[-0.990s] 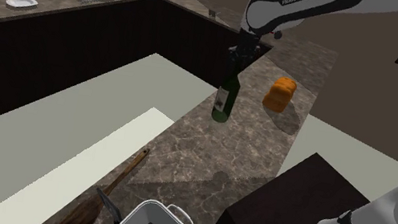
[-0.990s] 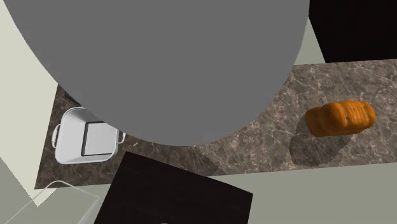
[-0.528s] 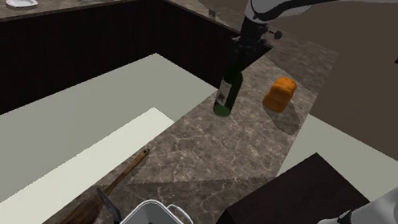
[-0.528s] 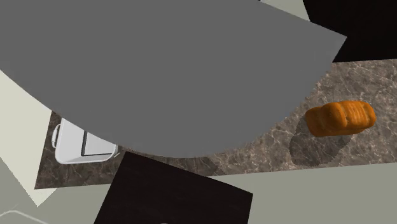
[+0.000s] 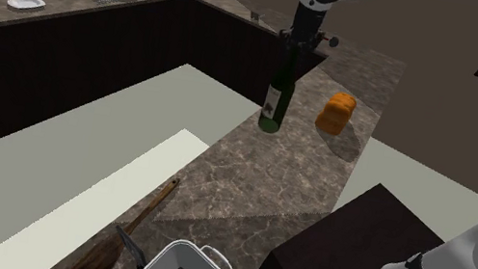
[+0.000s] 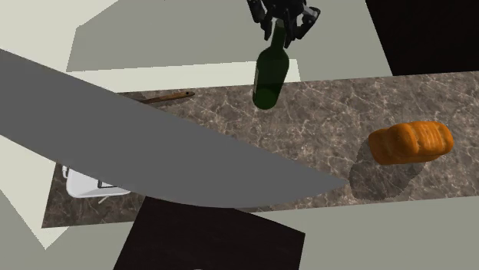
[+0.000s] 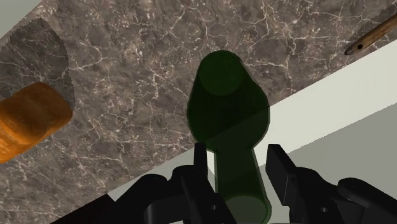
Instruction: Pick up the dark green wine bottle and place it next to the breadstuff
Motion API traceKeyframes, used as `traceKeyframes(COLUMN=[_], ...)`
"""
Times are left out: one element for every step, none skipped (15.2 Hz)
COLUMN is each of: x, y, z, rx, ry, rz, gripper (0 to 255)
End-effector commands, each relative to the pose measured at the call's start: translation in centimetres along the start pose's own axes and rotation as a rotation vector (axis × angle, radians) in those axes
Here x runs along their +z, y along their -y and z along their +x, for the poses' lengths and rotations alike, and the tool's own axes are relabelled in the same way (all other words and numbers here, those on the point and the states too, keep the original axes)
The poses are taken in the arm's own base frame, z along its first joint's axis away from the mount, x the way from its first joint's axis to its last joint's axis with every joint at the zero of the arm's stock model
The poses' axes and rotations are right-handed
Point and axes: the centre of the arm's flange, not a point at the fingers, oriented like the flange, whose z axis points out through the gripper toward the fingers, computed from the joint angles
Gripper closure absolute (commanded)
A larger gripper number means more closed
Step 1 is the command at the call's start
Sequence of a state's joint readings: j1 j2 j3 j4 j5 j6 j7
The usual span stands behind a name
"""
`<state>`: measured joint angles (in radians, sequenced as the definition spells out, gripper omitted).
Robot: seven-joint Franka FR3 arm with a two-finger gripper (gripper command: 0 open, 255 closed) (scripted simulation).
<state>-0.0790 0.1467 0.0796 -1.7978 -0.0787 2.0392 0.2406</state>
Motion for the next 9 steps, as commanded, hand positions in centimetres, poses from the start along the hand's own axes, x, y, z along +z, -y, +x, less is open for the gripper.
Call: traceKeyframes(x=[-1.1,-1.6,-2.1,-2.7,-3.2,-3.7,-4.2,-4.8,-5.3], y=[-0.1,-0.1,-0.2,-0.2,-0.2,-0.2,-0.2,-0.3,-0.3], z=[0.2,0.2,0.3,0.4,0.4,0.5,0.5,0.6,0.6], rx=[0.0,0.0,0.0,0.0,0.0,0.0,0.0,0.0,0.0], ry=[0.0,0.0,0.0,0.0,0.0,0.0,0.0,0.0,0.0], rz=[0.0,0.0,0.0,0.0,0.0,0.0,0.0,0.0,0.0], gripper=[255,255,255,255,255,255,255,255,255])
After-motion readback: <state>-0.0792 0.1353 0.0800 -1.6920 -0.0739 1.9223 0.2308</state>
